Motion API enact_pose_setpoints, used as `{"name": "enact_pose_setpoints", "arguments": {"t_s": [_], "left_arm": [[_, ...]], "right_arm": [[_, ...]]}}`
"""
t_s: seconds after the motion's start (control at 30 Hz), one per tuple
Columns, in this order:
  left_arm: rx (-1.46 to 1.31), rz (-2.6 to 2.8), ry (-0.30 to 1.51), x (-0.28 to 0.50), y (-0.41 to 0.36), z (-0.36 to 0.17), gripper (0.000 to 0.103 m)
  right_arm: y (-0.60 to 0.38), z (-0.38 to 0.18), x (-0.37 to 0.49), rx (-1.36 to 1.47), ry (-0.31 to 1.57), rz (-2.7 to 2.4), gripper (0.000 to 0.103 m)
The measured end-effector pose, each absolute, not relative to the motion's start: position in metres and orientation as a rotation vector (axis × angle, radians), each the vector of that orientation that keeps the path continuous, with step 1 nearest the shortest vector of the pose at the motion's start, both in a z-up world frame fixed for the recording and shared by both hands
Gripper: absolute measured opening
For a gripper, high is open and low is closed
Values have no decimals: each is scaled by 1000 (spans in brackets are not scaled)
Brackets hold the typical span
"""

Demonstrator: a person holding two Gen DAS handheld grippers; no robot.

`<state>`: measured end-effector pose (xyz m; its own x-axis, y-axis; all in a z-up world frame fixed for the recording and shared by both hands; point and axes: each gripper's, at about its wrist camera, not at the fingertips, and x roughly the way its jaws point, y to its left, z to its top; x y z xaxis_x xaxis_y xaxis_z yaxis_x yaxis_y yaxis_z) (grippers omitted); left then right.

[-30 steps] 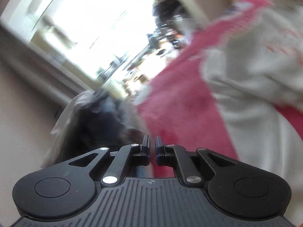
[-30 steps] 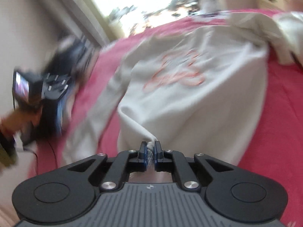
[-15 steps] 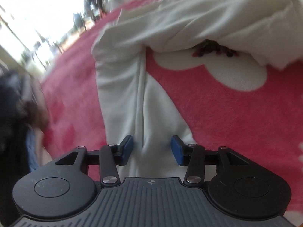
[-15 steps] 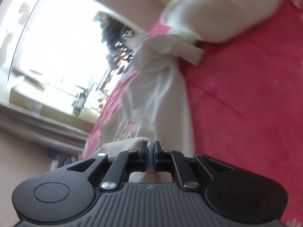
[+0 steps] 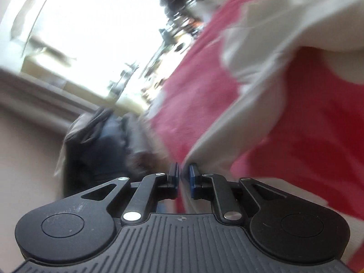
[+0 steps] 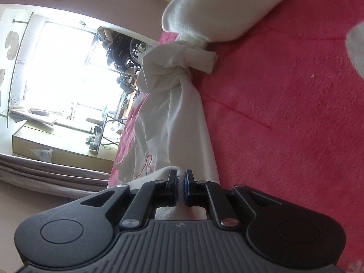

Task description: Fold clothes

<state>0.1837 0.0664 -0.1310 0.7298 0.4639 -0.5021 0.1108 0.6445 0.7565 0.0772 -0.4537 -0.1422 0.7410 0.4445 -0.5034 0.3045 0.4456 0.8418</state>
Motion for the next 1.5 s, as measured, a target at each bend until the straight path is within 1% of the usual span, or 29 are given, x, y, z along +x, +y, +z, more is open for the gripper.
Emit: {"name": "enact_pose_setpoints", "arguments": {"t_s": [0.07,0.1,0.17,0.27,0.37,0.47,0.6,0.63,0.67,0.73,0.8,0.87,0.97,1.13,1.2,1.23,1.27,1.3,1.33,1.43,1.47,1.5], "left_arm": [[801,213,723,176,65,-119,34],[767,198,710,169,62,-113,37],[690,152,687,152,54,-105,45],[569,45,649,129,42,-96,46],[530,-102,574,101,18,-89,48],[466,-334,569,81,-7,-91,49],[493,-564,529,56,-61,-106,50],[503,-606,512,48,-74,-111,52],[514,-630,500,44,-84,-115,54],[528,-644,492,40,-99,-122,54],[506,-640,499,43,-105,-126,55],[472,-617,505,49,-107,-129,58],[474,-554,493,56,-111,-134,58],[477,-438,483,65,-111,-134,58],[440,-433,483,69,-106,-133,54],[424,-436,480,70,-102,-132,45],[410,-434,478,72,-98,-131,39],[392,-430,480,75,-93,-129,37],[367,-426,482,78,-87,-126,29],[255,-418,522,98,-66,-116,19],[210,-405,550,109,-58,-115,18],[164,-388,581,121,-52,-113,17]], "right_arm": [[-450,-138,76,1128,776,125,7],[-447,-134,76,1117,776,139,7],[-441,-126,77,1085,776,165,7],[-433,-117,85,1049,781,208,7],[-421,-109,95,1012,789,251,7],[-405,-103,104,1007,797,306,7],[-374,-85,110,966,798,403,7],[-365,-78,110,945,794,432,7],[-358,-71,110,928,786,458,7],[-346,-54,110,903,762,501,7],[-337,-39,109,880,744,538,7],[-330,-28,110,866,730,571,7],[-324,-15,112,864,711,614,7],[-314,-5,116,875,703,662,7],[-311,-3,116,876,704,673,7],[-311,-1,117,871,702,674,7],[-312,1,117,863,700,675,7],[-314,2,118,855,698,676,7],[-315,5,121,841,697,673,7],[-314,15,153,773,700,652,7],[-312,16,170,745,704,633,8],[-312,11,190,723,716,600,11]]}}
